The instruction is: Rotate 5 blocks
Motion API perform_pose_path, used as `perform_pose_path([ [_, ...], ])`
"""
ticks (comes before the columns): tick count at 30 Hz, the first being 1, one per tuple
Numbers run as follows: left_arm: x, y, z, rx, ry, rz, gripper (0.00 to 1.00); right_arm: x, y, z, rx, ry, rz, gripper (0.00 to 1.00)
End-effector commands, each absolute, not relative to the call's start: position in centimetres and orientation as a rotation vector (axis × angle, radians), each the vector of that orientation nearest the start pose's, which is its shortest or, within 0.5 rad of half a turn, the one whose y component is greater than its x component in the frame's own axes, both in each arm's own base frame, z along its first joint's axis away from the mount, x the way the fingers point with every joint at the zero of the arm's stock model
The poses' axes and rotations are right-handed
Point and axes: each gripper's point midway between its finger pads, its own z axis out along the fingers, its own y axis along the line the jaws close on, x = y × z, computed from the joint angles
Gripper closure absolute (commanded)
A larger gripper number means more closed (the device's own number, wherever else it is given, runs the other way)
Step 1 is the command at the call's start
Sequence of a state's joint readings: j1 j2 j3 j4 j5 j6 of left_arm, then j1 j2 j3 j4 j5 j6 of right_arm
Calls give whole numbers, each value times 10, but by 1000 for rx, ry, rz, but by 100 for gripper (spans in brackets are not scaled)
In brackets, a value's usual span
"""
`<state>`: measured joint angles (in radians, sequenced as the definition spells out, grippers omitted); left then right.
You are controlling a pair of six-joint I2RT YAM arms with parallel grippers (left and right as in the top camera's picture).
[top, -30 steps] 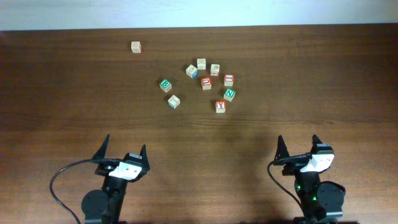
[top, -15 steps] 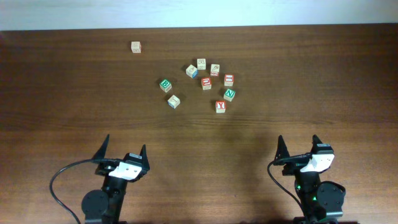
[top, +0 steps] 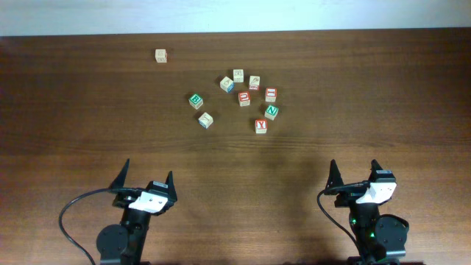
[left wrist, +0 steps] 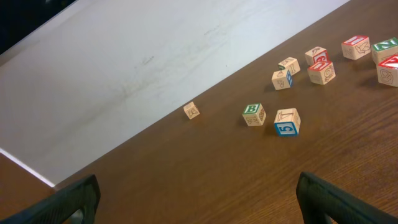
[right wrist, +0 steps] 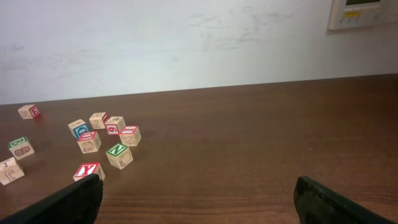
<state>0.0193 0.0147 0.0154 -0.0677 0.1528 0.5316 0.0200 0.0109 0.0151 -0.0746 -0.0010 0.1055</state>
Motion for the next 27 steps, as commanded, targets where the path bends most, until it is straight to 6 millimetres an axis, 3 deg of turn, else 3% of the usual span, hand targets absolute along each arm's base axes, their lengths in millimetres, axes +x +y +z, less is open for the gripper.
perform_pose_path([
  [1, 245, -21, 160, 536, 1554, 309, 1, 246, 6, 158, 69, 1641, 102, 2],
  [7, 242, -36, 162, 598, 1518, 237, 1, 246, 6, 158, 70, 1641, 101, 2],
  [20, 242, -36, 166, 594, 1503, 242, 1, 246, 6, 159, 69, 1638, 101, 2],
  [27, 242, -36, 176, 541, 1477, 207, 1, 244, 5, 180, 61, 1596, 94, 2],
])
